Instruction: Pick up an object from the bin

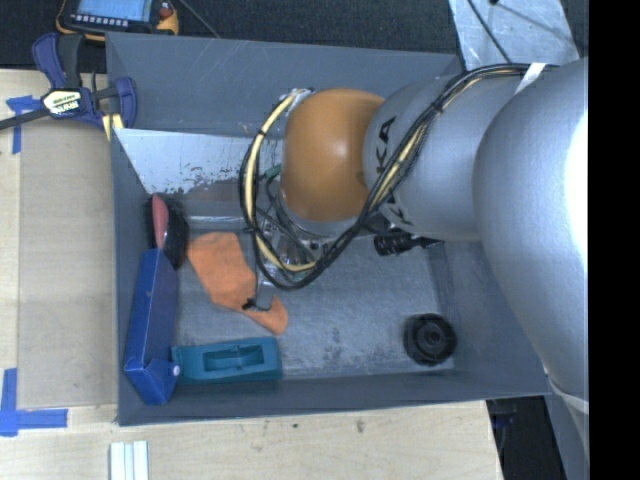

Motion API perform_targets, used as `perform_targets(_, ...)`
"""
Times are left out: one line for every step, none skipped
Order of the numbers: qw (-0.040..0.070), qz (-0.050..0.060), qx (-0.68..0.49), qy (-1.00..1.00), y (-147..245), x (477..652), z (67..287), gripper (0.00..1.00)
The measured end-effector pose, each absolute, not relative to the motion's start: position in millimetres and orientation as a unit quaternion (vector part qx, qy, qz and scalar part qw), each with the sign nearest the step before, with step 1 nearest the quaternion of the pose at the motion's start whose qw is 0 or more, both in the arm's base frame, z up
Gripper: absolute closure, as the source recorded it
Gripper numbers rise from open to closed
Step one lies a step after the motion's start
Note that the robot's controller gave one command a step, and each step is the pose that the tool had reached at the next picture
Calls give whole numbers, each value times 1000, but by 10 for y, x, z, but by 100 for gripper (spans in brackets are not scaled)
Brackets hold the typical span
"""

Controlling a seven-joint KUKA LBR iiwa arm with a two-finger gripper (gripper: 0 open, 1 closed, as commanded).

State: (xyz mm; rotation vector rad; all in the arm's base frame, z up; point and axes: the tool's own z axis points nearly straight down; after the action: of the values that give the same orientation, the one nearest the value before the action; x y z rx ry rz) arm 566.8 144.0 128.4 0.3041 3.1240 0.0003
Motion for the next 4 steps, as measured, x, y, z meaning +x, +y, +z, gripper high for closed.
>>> perform_targets(9, 5, 118, 993, 1518, 5407, 741, 0)
perform_targets(1, 1, 179, 984, 1306, 5499, 717, 100)
perform_targets(1, 1, 179, 984, 1306, 5499, 717, 100)
perform_targets(-1, 0, 179, 984, 1301, 5485, 778, 100)
